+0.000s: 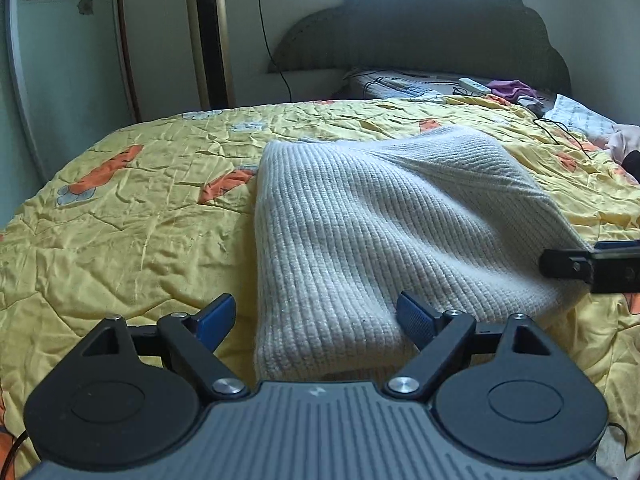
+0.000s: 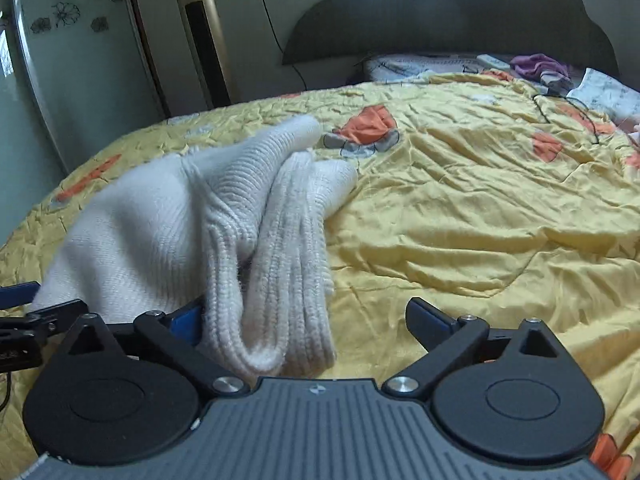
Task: Fold small clothes
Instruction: 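Open the right gripper and pull both grippers back from the sweater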
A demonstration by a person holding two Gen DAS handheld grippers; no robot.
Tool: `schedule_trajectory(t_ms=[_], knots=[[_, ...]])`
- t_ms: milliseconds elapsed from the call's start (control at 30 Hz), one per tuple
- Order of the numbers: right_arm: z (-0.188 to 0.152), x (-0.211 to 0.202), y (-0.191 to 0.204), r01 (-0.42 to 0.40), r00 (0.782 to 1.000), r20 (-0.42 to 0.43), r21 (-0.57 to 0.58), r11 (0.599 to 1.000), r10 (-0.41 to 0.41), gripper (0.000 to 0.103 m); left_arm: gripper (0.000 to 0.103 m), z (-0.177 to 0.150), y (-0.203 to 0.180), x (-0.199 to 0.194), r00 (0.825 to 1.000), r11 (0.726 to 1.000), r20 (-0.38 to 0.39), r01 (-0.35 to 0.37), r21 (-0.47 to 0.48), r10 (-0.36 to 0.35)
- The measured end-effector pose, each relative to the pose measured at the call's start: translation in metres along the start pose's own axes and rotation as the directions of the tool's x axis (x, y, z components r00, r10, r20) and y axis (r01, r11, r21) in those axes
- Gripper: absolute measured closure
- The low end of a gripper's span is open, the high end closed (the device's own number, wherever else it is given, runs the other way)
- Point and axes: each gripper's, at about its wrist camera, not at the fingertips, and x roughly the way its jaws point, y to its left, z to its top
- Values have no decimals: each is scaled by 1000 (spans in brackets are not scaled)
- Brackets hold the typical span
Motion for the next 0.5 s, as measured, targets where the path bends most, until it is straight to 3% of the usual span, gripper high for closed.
schedule_trajectory(t_ms=[200,333,500], knots=[[-10,-3,12,36,999,4,-76,996,-36,0,15,-1,-2,-1,1000,999,-10,-9,-40,8],[-12,-1,1,11,1000,-10,-4,1000,-11,0,15,-3,-1,-5,1000,999,-9,-13,-44,12],[-16,-12,5,26,1000,17,0,1000,-26,0,15,-5,-2,-10,1000,999,-1,-21,-47,21]])
